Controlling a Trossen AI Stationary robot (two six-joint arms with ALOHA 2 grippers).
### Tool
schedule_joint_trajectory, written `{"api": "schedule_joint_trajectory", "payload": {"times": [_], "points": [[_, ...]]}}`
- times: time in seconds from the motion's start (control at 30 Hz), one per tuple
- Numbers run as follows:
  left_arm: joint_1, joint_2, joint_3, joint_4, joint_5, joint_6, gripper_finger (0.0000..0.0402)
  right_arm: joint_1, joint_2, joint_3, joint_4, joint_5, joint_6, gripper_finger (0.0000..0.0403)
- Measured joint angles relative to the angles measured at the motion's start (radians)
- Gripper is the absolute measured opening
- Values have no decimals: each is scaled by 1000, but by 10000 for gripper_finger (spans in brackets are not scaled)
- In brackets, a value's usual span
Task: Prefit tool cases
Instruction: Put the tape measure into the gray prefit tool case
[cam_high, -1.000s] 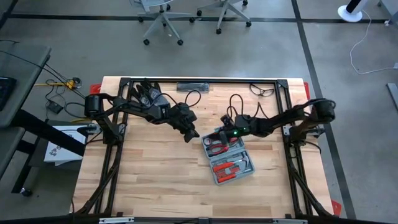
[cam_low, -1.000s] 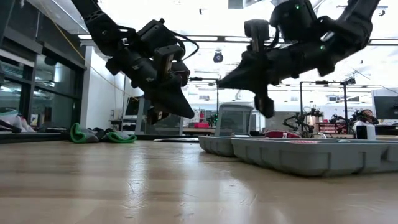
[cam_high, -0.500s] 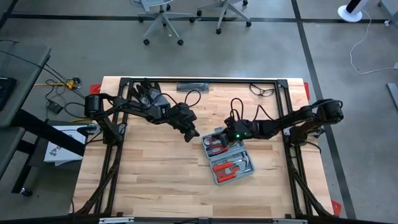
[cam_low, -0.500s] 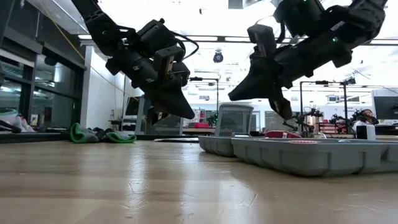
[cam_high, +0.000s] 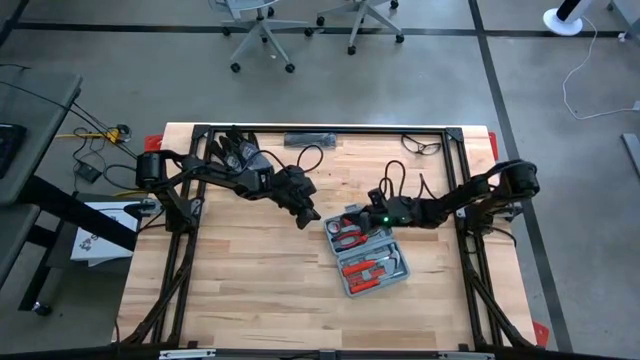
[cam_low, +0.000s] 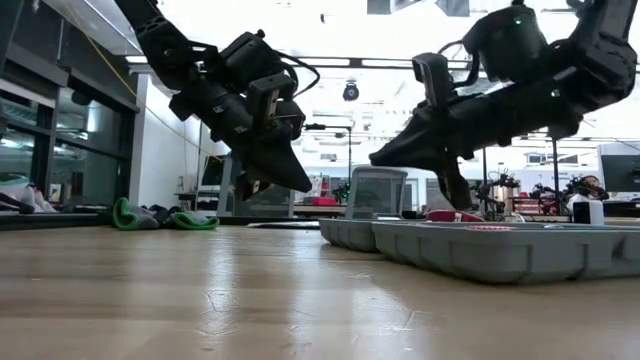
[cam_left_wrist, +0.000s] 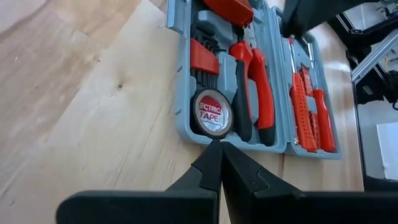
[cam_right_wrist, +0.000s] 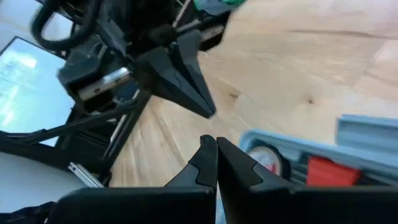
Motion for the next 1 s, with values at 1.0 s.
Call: {"api": "schedule_joint_trajectory", "payload": {"times": [1.0], "points": [[3, 0, 0, -22, -20, 26, 0, -29, -48, -59, 219, -54, -82, 0]]}}
